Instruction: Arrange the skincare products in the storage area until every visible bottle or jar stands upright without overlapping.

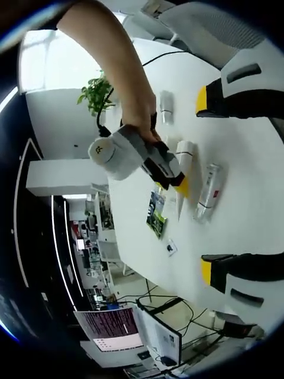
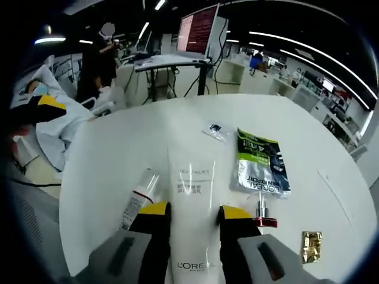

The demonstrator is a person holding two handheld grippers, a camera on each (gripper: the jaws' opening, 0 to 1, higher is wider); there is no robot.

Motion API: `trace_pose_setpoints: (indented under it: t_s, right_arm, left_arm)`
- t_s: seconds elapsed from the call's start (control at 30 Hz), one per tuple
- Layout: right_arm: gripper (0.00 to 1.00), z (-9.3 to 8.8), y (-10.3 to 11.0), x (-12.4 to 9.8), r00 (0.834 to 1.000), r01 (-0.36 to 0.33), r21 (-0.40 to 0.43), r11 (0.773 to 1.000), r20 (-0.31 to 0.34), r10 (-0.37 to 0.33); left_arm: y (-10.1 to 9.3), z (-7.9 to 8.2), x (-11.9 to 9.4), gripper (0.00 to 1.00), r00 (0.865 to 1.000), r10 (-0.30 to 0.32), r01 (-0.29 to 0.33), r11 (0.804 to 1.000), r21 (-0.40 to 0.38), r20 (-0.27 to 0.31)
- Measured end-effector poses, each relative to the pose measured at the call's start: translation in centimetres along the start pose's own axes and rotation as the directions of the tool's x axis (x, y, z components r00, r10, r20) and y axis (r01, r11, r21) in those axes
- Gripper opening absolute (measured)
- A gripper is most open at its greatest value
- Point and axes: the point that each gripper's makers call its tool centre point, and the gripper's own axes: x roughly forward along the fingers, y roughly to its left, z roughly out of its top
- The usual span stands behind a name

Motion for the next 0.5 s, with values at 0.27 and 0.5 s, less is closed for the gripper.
trace_pose_setpoints:
  t_s: [0.27, 0.5]
  right_arm:
    - [0.23, 0.6, 0.1, -2.4, 0.997, 0.031, 0.029, 0.999, 0.073, -0.033]
    - [0.23, 0.6, 0.7, -4.5, 0.991, 0.051, 0.053, 0.997, 0.119, -0.057]
  left_arm:
    - [-0.8, 0.7, -0.2, 0.88, 0.999, -0.041, 0.041, 0.999, 0.01, 0.026]
    - [-1.3, 0.9, -0.3, 0.88, 0.995, -0.094, 0.095, 0.995, -0.016, 0.04]
